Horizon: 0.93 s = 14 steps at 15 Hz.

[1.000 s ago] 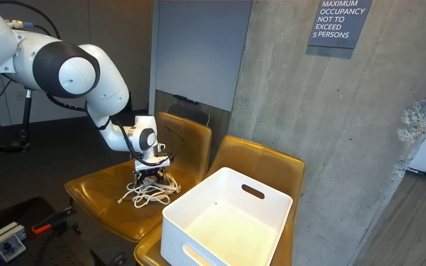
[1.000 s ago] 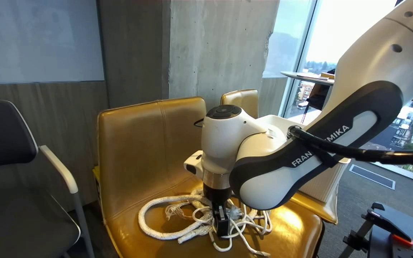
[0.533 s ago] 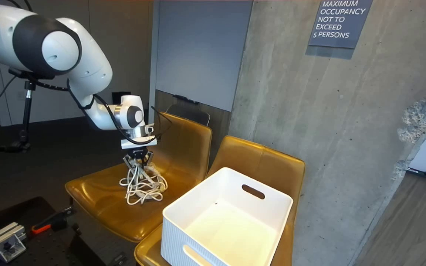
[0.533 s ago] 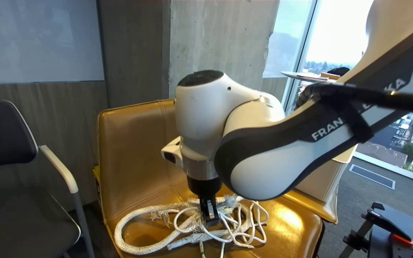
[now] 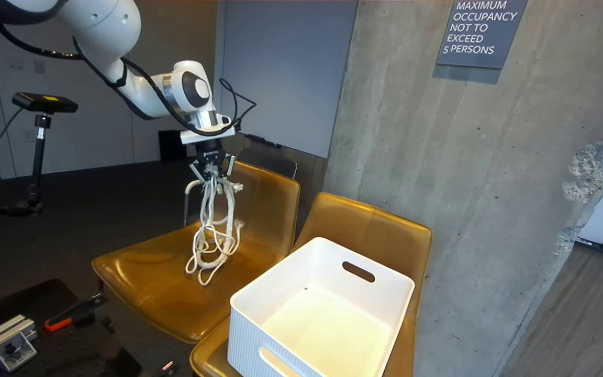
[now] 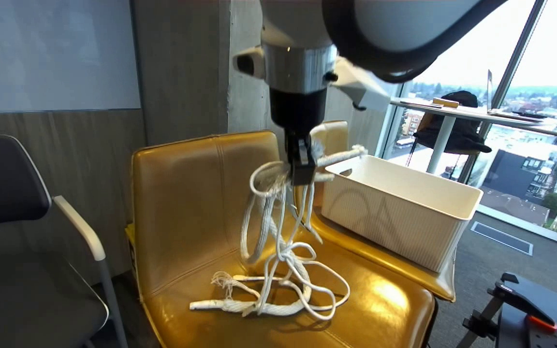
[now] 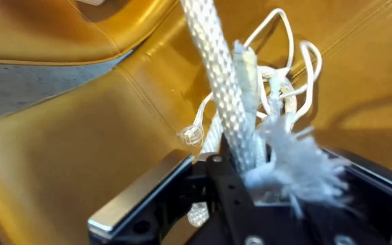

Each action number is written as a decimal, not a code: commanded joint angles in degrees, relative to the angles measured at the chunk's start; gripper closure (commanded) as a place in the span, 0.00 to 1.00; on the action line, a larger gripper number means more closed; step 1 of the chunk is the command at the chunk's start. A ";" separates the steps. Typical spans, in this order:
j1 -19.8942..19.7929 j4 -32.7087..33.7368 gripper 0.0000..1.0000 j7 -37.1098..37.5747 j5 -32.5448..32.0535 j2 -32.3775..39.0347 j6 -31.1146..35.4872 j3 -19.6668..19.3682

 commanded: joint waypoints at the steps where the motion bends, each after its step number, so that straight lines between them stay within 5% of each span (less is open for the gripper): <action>1: -1.54 0.23 0.96 1.73 -2.85 -8.11 -5.06 -0.45; 8: -8.94 5.89 0.96 -0.42 -5.46 -18.84 -12.34 -2.63; 14: -17.53 16.39 0.96 -7.54 -6.66 -20.59 -14.93 -6.97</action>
